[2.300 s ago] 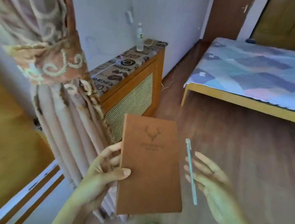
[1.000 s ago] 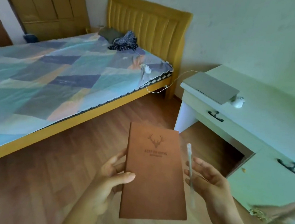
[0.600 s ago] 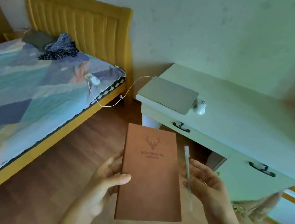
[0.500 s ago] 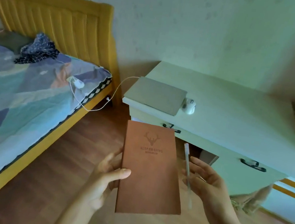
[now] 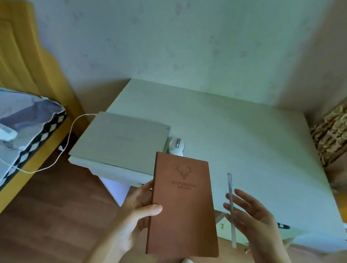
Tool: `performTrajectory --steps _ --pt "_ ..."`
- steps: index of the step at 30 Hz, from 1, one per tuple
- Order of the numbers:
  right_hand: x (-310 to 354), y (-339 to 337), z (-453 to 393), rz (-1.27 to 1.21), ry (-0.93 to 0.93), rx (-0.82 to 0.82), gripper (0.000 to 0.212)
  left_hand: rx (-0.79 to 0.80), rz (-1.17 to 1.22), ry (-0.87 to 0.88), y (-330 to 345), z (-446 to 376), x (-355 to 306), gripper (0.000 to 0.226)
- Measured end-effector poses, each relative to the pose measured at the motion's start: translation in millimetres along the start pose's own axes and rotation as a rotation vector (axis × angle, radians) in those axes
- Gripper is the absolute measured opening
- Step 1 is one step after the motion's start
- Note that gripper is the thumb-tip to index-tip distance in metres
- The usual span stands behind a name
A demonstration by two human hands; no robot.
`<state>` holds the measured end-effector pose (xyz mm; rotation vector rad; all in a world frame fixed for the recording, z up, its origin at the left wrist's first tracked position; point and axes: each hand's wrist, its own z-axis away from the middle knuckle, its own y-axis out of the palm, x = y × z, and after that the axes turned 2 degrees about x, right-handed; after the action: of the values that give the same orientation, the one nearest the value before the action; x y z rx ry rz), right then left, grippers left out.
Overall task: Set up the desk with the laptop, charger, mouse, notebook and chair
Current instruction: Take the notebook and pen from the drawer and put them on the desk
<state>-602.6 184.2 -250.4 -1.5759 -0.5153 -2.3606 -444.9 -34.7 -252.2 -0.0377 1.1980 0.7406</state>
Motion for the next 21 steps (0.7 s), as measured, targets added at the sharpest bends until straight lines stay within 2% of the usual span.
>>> performTrajectory --steps 8,14,21 --pt "28 -25 -121 -0.012 0.064 -0.056 0.041 -0.005 0.036 -0.150 39 -138 -11 0.071" --pt "27 -37 -191 -0.011 0.170 -0.109 0.043 0.077 -0.011 -0.239 60 -226 -7 0.070" --pt "6 -54 -254 0.044 0.243 -0.282 0.041 0.116 -0.062 -0.372 77 -308 16 0.069"
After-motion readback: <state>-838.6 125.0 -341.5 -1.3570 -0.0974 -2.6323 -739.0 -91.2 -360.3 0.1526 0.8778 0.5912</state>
